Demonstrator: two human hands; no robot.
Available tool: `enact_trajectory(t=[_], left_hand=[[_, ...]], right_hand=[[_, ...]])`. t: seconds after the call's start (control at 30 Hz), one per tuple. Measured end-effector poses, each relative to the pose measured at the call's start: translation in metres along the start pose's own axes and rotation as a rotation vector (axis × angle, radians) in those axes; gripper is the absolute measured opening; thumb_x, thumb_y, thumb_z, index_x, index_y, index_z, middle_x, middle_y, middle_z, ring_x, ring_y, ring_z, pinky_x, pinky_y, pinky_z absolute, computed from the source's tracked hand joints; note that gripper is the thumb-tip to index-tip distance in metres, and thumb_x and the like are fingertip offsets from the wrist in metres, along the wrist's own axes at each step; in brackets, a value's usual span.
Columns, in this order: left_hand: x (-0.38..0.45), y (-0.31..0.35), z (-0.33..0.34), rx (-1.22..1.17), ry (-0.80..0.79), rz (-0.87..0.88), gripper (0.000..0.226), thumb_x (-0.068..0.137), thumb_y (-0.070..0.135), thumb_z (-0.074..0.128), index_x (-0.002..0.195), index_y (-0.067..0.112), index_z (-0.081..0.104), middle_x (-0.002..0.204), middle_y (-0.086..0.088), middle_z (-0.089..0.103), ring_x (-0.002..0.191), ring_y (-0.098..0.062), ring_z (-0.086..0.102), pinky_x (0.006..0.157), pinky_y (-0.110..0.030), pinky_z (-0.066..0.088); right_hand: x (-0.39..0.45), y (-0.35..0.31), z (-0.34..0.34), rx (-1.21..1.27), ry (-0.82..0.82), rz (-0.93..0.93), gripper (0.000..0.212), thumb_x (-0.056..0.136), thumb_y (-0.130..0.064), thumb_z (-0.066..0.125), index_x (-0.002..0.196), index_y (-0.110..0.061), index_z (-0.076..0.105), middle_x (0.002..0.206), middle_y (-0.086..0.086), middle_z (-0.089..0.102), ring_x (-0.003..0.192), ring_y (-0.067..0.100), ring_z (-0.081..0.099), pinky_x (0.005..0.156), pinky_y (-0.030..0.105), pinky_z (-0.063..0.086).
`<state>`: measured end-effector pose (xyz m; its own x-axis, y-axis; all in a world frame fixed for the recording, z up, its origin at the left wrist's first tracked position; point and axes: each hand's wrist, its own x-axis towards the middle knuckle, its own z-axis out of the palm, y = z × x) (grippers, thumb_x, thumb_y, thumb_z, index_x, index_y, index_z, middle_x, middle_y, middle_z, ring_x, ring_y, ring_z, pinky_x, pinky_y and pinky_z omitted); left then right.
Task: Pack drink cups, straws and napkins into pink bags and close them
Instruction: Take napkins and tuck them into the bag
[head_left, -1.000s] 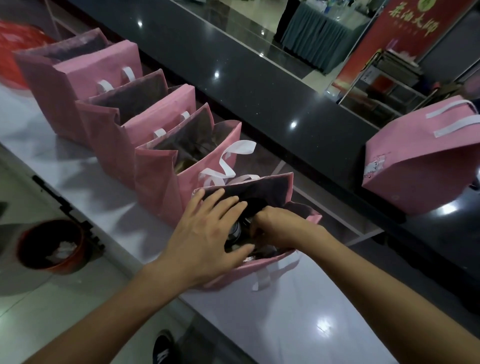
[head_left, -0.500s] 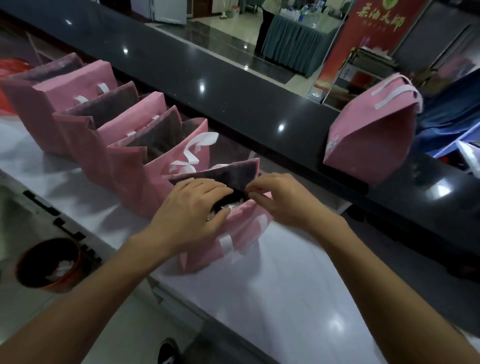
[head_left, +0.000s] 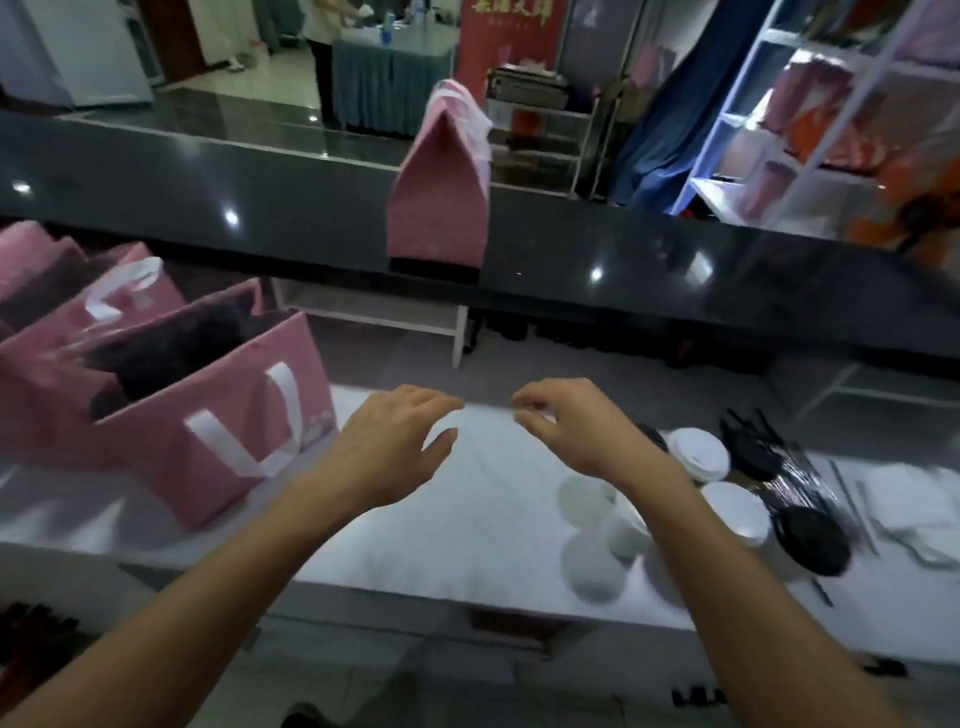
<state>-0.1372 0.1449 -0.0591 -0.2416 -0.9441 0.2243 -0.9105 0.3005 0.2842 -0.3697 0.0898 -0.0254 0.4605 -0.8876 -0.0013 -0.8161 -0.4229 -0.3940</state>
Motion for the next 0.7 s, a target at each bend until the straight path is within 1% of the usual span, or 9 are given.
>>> enact_trajectory(t=[0.1,0.23,0.33,0.43,0.5,0.6,0.7], left_hand=[[0.013,0.049,0.025,-0.008,-0.049,0.069,0.040,0.104,0.040,0.046,0.142,0.031,0.051,0.145,0.011,0.054,0.135,-0.014,0.045,0.109,-0.035,0.036],[0.025,0.113,0.053,-0.027,-0.115,0.161,0.040,0.104,0.040,0.045,0.143,0.031,0.050,0.146,0.010,0.053,0.137,-0.015,0.043,0.111,-0.036,0.035],[0.034,0.158,0.070,-0.029,-0.164,0.241,0.040,0.104,0.041,0.045,0.143,0.032,0.050,0.145,0.008,0.055,0.134,-0.017,0.047,0.107,-0.038,0.040],[0.045,0.197,0.086,-0.037,-0.202,0.315,0.039,0.102,0.040,0.048,0.140,0.032,0.053,0.142,0.008,0.058,0.128,-0.020,0.052,0.100,-0.040,0.045],[0.052,0.221,0.097,-0.044,-0.232,0.369,0.038,0.101,0.039,0.048,0.138,0.033,0.054,0.141,0.008,0.059,0.126,-0.020,0.054,0.098,-0.040,0.047],[0.065,0.257,0.116,-0.058,-0.279,0.449,0.038,0.100,0.037,0.051,0.137,0.029,0.057,0.138,0.005,0.061,0.123,-0.022,0.057,0.095,-0.042,0.050],[0.078,0.291,0.137,-0.086,-0.307,0.522,0.036,0.099,0.035,0.053,0.133,0.026,0.060,0.134,-0.001,0.064,0.118,-0.027,0.059,0.092,-0.042,0.051]], right_hand=[[-0.052,0.051,-0.004,0.027,0.040,0.121,0.025,0.098,-0.034,0.058,0.118,-0.026,0.070,0.117,-0.009,0.069,0.107,0.014,0.062,0.095,0.039,0.050],[-0.119,0.105,-0.010,0.086,0.088,0.289,0.023,0.096,-0.030,0.062,0.115,-0.024,0.072,0.112,-0.004,0.072,0.105,0.017,0.064,0.093,0.040,0.051],[-0.165,0.140,-0.015,0.090,0.118,0.413,0.020,0.092,-0.029,0.062,0.109,-0.026,0.072,0.109,-0.004,0.071,0.103,0.019,0.063,0.089,0.040,0.052],[-0.205,0.169,-0.020,0.105,0.145,0.524,0.025,0.092,-0.028,0.062,0.116,-0.027,0.071,0.116,0.000,0.070,0.104,0.020,0.063,0.090,0.041,0.052],[-0.229,0.186,-0.022,0.103,0.154,0.584,0.027,0.094,-0.027,0.060,0.119,-0.025,0.071,0.117,0.001,0.070,0.104,0.020,0.064,0.089,0.041,0.053],[-0.264,0.212,-0.023,0.120,0.205,0.661,0.023,0.096,-0.024,0.058,0.115,-0.024,0.072,0.114,-0.003,0.071,0.102,0.019,0.064,0.088,0.040,0.054],[-0.293,0.237,-0.024,0.138,0.230,0.732,0.026,0.098,-0.030,0.059,0.121,-0.026,0.069,0.119,-0.006,0.069,0.106,0.013,0.062,0.091,0.037,0.052]])
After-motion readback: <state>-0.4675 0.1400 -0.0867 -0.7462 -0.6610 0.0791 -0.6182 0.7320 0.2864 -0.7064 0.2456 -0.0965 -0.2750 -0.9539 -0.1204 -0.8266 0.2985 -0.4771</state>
